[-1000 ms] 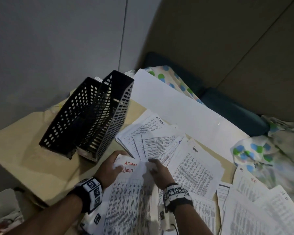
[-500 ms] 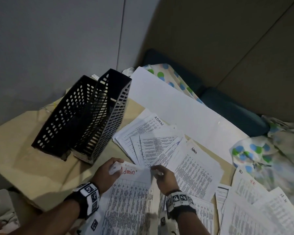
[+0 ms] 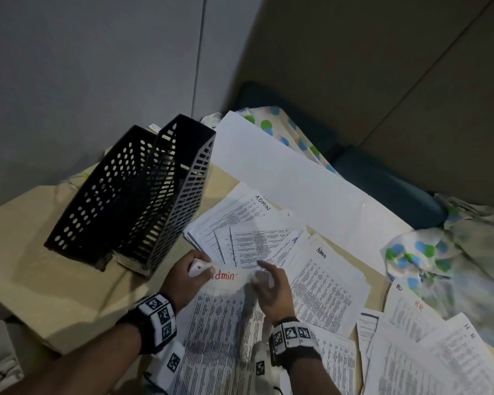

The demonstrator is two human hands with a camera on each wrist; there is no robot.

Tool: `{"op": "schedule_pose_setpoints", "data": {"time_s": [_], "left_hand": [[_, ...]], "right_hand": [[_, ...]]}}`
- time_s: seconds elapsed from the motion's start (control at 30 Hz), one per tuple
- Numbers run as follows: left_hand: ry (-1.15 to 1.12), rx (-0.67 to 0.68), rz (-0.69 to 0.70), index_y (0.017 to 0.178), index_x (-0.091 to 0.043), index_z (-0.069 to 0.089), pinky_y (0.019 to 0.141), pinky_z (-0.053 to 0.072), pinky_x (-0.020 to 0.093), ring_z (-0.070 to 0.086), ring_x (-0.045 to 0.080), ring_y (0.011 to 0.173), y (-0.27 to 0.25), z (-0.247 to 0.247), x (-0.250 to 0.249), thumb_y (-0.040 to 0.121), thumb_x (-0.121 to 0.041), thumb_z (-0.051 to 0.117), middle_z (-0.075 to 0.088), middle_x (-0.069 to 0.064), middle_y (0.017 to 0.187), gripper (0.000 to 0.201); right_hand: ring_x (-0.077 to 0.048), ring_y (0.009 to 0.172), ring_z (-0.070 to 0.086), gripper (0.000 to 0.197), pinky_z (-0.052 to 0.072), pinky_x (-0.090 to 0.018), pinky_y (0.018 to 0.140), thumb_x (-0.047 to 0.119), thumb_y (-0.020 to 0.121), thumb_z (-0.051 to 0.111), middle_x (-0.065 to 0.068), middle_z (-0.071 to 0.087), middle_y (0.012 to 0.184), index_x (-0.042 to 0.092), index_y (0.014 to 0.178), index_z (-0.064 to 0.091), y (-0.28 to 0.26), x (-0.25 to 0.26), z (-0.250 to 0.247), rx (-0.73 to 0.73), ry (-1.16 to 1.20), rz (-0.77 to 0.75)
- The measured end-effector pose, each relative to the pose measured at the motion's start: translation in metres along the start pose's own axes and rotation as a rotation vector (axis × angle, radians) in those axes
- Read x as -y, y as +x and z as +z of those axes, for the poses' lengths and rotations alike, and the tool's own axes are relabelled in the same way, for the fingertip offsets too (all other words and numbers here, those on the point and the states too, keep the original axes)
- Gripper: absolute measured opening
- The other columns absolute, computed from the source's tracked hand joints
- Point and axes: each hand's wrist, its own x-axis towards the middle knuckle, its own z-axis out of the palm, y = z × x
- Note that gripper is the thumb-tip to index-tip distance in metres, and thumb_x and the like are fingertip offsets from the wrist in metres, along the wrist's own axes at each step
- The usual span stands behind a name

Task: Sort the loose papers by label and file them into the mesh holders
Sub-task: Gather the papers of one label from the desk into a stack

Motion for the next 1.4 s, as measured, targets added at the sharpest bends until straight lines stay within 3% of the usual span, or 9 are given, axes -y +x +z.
{"op": "schedule_pose_setpoints", "data": {"time_s": [0.1, 0.27, 0.37, 0.43, 0.63, 0.8, 0.97, 1.13, 1.4], "left_hand": [[0.008, 0.001, -0.004, 0.076, -0.019, 0.059, 0.063, 0.050, 0.022, 0.065, 0.011, 0.075, 0.003, -0.001, -0.001, 0.072, -0.031, 0.068, 0.069, -0.001, 0.079, 0.015], [-0.052, 0.044, 0.012, 0.094, -0.038, 0.057, 0.069, 0.053, 0.019, 0.064, 0.018, 0.092, -0.009, -0.001, 0.001, 0.081, -0.012, 0.069, 0.064, -0.002, 0.101, 0.031], [-0.033, 0.013, 0.020, 0.113, -0.054, 0.046, 0.099, 0.047, 0.037, 0.050, 0.018, 0.121, -0.015, 0.003, 0.001, 0.086, -0.002, 0.062, 0.053, -0.001, 0.128, 0.061], [-0.036, -0.007, -0.005, 0.124, -0.053, 0.040, 0.103, 0.043, 0.050, 0.048, 0.028, 0.126, -0.015, 0.002, 0.003, 0.085, 0.000, 0.062, 0.049, 0.011, 0.136, 0.069], [-0.004, 0.069, -0.153, 0.118, -0.023, 0.057, 0.086, 0.054, 0.033, 0.064, 0.016, 0.101, -0.022, 0.006, 0.003, 0.082, -0.017, 0.070, 0.069, -0.004, 0.104, 0.039], [0.299, -0.011, -0.220, 0.095, -0.011, 0.069, 0.074, 0.057, 0.036, 0.068, 0.023, 0.081, -0.022, -0.010, 0.012, 0.075, -0.026, 0.075, 0.072, 0.007, 0.084, 0.026], [0.281, -0.061, -0.188, 0.092, -0.012, 0.070, 0.079, 0.052, 0.034, 0.066, 0.024, 0.083, -0.018, -0.028, 0.011, 0.079, -0.019, 0.074, 0.070, -0.001, 0.079, 0.016], [0.299, -0.124, -0.170, 0.101, -0.006, 0.071, 0.075, 0.044, 0.029, 0.061, 0.023, 0.080, -0.019, -0.038, 0.015, 0.080, -0.014, 0.072, 0.065, -0.001, 0.073, 0.022], [0.414, -0.159, -0.292, 0.122, -0.011, 0.061, 0.081, 0.041, 0.030, 0.059, 0.035, 0.106, -0.019, -0.044, 0.017, 0.088, -0.016, 0.063, 0.066, 0.017, 0.113, 0.035]], "right_hand": [[-0.035, 0.096, 0.065, 0.017, 0.058, -0.025, 0.079, -0.004, 0.086, 0.062, -0.005, 0.068, 0.097, 0.009, 0.094, 0.067, 0.005, 0.005, -0.005, -0.041, -0.018, 0.004], [-0.029, 0.094, 0.068, 0.021, 0.060, -0.051, 0.073, 0.009, 0.084, 0.067, -0.002, 0.068, 0.105, 0.028, 0.093, 0.068, 0.004, 0.007, -0.002, -0.106, 0.048, 0.064], [-0.026, 0.091, 0.066, 0.020, 0.060, -0.043, 0.076, 0.013, 0.087, 0.064, -0.004, 0.066, 0.104, 0.028, 0.101, 0.064, 0.003, 0.009, 0.000, -0.109, 0.072, 0.091], [-0.015, 0.088, 0.061, 0.026, 0.056, -0.014, 0.065, 0.014, 0.087, 0.066, 0.007, 0.058, 0.099, 0.022, 0.110, 0.057, 0.001, 0.010, -0.002, -0.035, -0.022, 0.064], [-0.017, 0.069, 0.063, 0.016, 0.049, -0.018, 0.044, 0.011, 0.085, 0.065, -0.007, 0.066, 0.090, 0.016, 0.100, 0.061, 0.000, 0.026, -0.009, -0.162, 0.136, 0.040], [-0.023, 0.080, 0.064, 0.022, 0.057, -0.032, 0.067, 0.016, 0.093, 0.058, -0.009, 0.065, 0.094, 0.013, 0.115, 0.057, 0.012, 0.026, -0.051, -0.168, 0.290, 0.051], [-0.014, 0.094, 0.064, 0.050, 0.051, -0.020, 0.074, 0.017, 0.082, 0.072, 0.004, 0.062, 0.111, 0.020, 0.127, 0.050, 0.006, -0.030, -0.117, -0.048, -0.570, 0.168], [-0.021, 0.139, 0.031, 0.105, 0.032, -0.046, 0.112, 0.031, 0.060, 0.087, 0.005, 0.024, 0.154, 0.034, 0.146, 0.026, -0.018, -0.076, -0.124, 0.281, -1.164, 0.182], [-0.014, 0.087, 0.066, 0.024, 0.048, -0.037, 0.094, 0.021, 0.083, 0.066, 0.007, 0.070, 0.091, 0.028, 0.106, 0.064, -0.015, -0.053, -0.114, 0.222, -1.184, 0.123]]}}
